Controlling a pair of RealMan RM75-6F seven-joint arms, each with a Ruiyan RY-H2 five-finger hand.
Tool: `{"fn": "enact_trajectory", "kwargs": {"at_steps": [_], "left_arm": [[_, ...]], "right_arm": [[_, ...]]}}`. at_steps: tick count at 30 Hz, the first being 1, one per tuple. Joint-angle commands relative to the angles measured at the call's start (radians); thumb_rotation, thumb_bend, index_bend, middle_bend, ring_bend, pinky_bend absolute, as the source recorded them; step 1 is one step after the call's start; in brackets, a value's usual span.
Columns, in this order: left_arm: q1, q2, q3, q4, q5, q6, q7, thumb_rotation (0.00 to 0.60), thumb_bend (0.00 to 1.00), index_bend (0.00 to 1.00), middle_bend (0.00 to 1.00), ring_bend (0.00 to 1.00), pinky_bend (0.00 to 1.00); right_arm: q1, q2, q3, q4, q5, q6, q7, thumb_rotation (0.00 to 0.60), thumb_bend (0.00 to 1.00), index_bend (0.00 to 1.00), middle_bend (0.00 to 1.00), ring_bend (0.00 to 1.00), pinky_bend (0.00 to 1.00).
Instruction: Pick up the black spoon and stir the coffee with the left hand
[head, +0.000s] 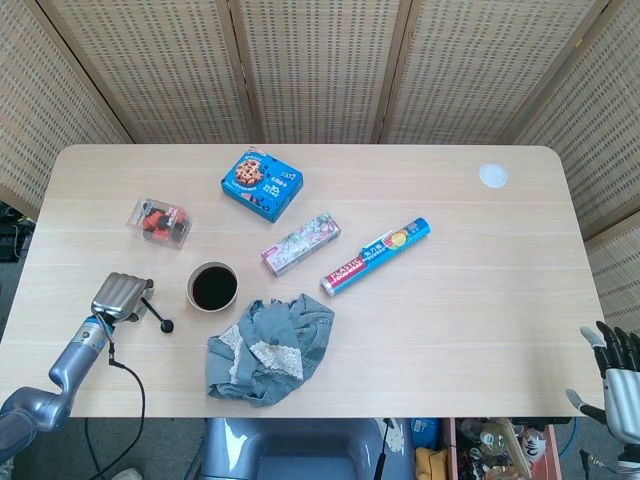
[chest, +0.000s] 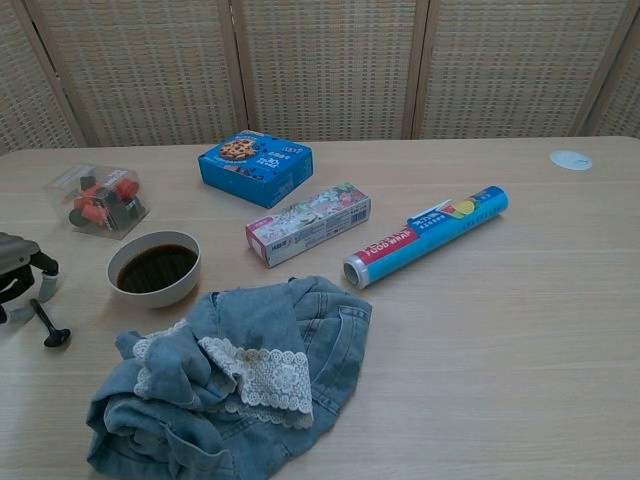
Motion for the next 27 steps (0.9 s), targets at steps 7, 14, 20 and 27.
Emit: {"fn": "enact_trajectory", "kwargs": {"at_steps": [7,14,20,27], "left_arm": [[-0.003,0.002,-0.002,-0.011,-0.004,-0.006,-0.003,0.6,0.35,0.52,0.82,0.71,0.72],[-0.006,0.004,-0.003,-0.02,-0.007,-0.008,-0.001,0.6,0.35,0.53,0.82,0.71,0.72],[-0.006,0.005,-0.004,-0.024,-0.011,-0.01,0.001,0.6,0.35,0.54,0.82,0.71,0.72],[-0.005,0.01,-0.004,-0.032,-0.012,-0.007,0.001,0.6,0.35,0.56,0.82,0.71,0.72]], "right_arm": [[-0.002,0.0,0.0,0.002,0.002,-0.001,0.001,0.6,0.21,0.17,0.16,0.0,0.0],[-0.002,0.0,0.001,0.003,0.004,-0.004,0.001,0.6,0.21,0.17,0.16,0.0,0.0],[-0.002,0.001,0.001,0.003,0.005,-0.006,0.001,0.6,0.21,0.17,0.16,0.0,0.0],[-0.002,0.001,0.0,0.003,0.005,-0.007,0.003,0.6,0.21,0.17,0.16,0.0,0.0]]}}
